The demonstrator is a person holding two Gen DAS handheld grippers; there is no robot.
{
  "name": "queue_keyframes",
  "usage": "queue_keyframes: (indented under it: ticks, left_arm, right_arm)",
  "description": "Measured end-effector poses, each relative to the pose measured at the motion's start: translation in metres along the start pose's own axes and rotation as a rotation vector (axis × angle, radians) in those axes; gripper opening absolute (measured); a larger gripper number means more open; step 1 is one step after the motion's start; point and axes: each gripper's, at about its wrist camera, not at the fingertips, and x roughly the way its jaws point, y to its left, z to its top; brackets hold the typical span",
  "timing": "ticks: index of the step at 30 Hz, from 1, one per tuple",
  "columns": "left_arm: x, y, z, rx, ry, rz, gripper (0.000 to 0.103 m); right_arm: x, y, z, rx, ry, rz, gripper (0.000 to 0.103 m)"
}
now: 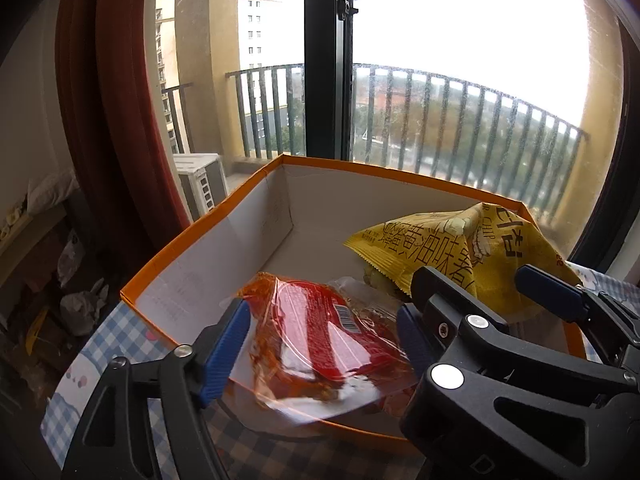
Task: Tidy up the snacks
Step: 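Lower both snacks into the box and open both tools, then withdraw both tools and move the left tool toward the small wrapped candy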
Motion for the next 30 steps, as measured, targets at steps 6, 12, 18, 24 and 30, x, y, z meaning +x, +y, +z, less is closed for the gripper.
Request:
queue_keyframes:
  ticks: [6,12,18,24,30]
  left_arm:
    - [-0.011,0.003,-0.006,0.001,-0.015,-0.006,0.087]
    - [-0.025,0.003,-0.012,-0.023,-0.027,-0.021,0.089]
    - [-0.038,-0.003,-0.016,-0.035,-0.031,-0.060,0.091]
    - [-0.054,-0.017,-0.025,-0.012,-0.060,-0.061,0.091]
    - [-0.068,-0.034,-0.032,-0.019,-0.072,-0.096,0.093]
  right_arm:
    - [-0.009,0.000,-0.004,0.012,0.031,0.013,0.087]
    - [-0.026,-0.001,-0.011,0.016,0.013,0.008,0.094]
    - [-0.051,-0.007,-0.016,0.012,-0.037,-0.017,0.098]
    - [-0.071,-0.018,-0.022,0.018,-0.040,-0.009,0.099]
    - [-0.096,-0.028,-0.028,-0.015,-0.062,-0.029,0.099]
